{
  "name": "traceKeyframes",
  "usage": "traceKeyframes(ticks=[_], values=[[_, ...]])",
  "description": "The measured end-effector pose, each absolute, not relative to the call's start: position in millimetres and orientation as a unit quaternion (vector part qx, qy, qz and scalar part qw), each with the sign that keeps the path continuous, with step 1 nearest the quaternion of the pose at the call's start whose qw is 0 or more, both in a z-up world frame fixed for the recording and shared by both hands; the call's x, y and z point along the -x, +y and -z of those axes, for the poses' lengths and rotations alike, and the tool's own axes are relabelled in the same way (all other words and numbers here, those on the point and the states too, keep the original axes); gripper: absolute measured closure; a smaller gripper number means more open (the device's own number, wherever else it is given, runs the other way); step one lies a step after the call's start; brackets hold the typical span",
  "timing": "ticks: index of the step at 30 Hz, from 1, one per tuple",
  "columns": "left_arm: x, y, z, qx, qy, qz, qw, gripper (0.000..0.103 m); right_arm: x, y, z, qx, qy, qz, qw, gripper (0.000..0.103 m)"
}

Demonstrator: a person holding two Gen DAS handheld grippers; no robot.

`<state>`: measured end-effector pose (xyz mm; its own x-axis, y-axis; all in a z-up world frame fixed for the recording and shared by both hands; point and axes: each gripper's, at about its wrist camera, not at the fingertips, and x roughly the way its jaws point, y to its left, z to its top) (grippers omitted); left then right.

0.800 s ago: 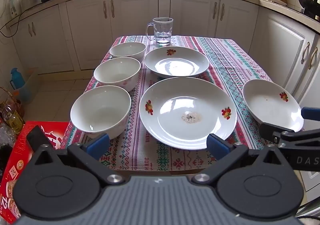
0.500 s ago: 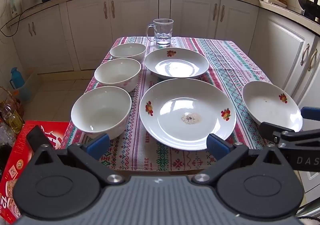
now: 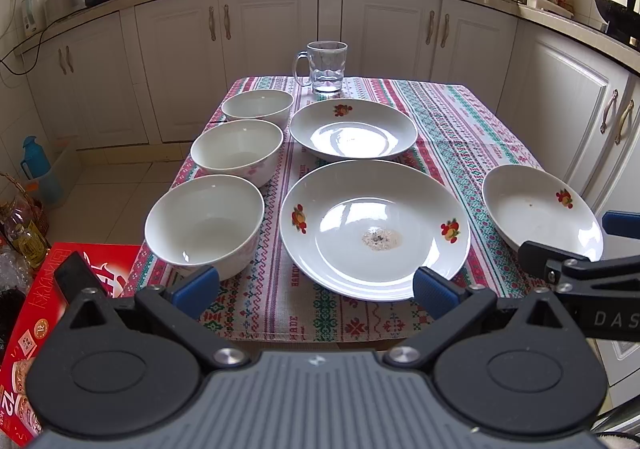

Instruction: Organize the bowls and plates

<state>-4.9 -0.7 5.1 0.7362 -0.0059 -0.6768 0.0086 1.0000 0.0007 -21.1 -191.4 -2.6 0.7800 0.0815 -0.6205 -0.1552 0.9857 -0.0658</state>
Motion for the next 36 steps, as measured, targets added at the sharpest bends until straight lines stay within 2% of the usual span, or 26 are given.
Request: traceKeyframes(ticks=[36], values=[[5.1,-2.6,-2.0,0.001,0.367,0.005,0.930,0.001,21.7,-192.4,2.1,0.058,0.324,-0.062,0.942,0.000]])
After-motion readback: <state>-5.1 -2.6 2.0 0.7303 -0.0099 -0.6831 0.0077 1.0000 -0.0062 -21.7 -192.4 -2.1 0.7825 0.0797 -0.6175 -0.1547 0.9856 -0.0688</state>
